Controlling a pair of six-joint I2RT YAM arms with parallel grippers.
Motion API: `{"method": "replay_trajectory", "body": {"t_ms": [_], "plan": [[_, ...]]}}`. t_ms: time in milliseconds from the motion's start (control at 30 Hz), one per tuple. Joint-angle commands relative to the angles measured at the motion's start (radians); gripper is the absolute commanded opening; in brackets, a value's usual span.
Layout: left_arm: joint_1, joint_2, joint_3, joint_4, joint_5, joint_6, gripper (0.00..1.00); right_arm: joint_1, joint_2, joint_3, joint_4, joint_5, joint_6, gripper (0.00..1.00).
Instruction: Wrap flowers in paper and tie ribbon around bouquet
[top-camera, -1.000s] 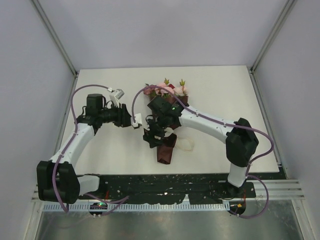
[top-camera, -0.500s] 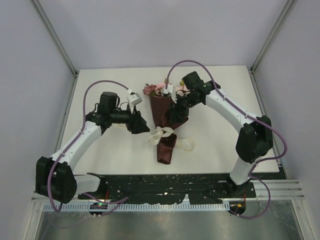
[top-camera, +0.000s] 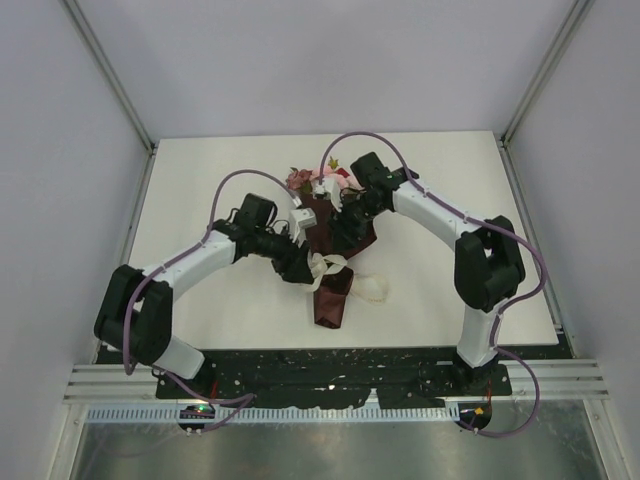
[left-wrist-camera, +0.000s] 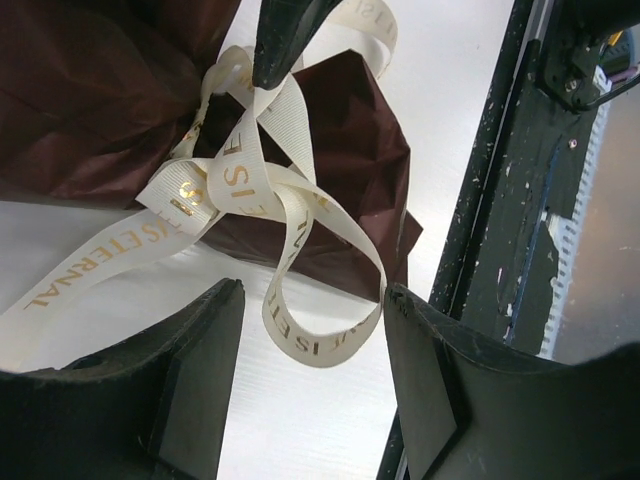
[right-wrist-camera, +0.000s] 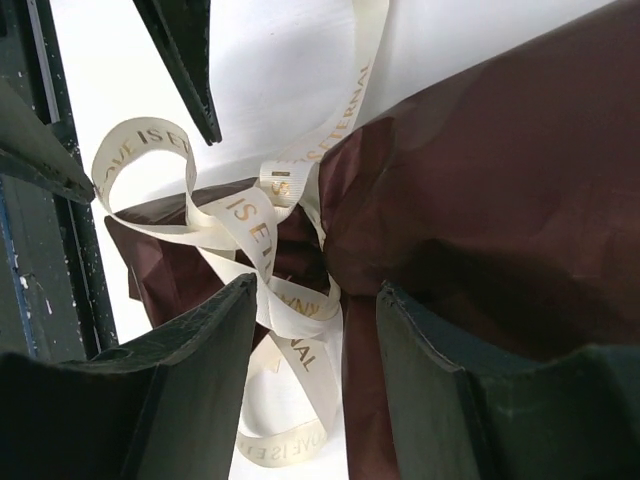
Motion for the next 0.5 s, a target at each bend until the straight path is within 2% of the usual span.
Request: {"method": "replay_trajectory", "body": {"t_ms": [0, 67, 167, 400, 467], "plan": [[-0.028, 0.050, 0.061, -0.032, -0.025, 0.058, 0.62, 0.000, 0.009, 0.015, 0.026, -0.012, -0.026, 0.57], [-0.030, 0.073, 0.073, -0.035, -0.015, 0.057, 0.60, 0.000, 0.016, 0.016, 0.018, -0.012, -0.043, 0.58], [-0.028, 0.072, 0.075, -0.018, -0.003, 0.051, 0.46, 0.000, 0.021, 0.007, 0.012, -0.017, -0.056, 0.58], [-0.030, 0.023, 0.027, 0.069, 0.002, 0.019, 0.27, -0.001, 0.009, -0.028, 0.010, -0.037, -0.079, 0.58], [-0.027, 0.013, 0.009, 0.109, -0.015, -0.009, 0.25, 0.002, 0.006, -0.036, 0.010, -0.038, -0.082, 0.58]]}}
